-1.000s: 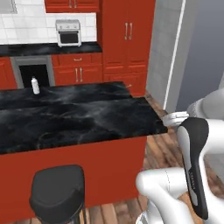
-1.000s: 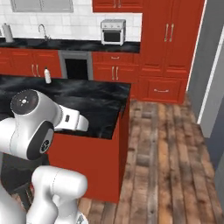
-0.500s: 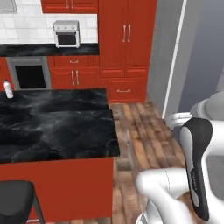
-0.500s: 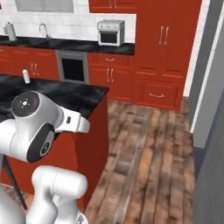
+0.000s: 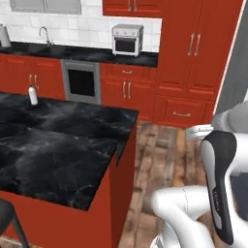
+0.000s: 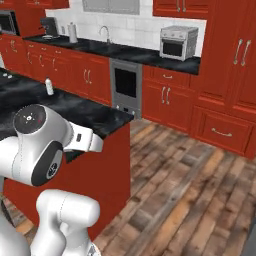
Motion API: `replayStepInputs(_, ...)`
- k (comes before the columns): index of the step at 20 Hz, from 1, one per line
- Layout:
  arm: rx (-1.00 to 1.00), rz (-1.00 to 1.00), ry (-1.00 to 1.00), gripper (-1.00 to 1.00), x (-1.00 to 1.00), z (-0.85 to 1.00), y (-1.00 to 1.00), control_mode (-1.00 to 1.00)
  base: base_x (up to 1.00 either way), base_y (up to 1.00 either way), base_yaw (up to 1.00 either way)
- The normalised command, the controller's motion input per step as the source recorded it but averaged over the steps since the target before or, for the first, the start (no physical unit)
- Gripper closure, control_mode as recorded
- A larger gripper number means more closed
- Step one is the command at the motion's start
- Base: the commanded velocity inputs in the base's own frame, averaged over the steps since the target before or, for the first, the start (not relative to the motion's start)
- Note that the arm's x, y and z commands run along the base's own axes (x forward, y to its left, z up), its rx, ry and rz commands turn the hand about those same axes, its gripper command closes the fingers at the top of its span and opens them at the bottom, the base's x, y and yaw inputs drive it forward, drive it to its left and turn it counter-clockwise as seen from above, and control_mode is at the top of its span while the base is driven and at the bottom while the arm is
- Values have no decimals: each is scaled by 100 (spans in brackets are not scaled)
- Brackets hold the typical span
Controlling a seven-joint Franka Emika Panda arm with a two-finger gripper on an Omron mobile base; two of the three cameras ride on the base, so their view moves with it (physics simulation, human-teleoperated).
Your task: Place the drinks on the dining counter in a tight cluster.
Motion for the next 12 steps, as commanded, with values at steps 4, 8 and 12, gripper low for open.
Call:
replayStepInputs(4,0,0,0,-100,0,0,0,100,81,-100,45)
replayStepInputs(8,0,0,0,-100,0,0,0,100,100,-82,63)
replayStepInputs(12,0,0,0,-100,0,0,0,100,82,-93,62)
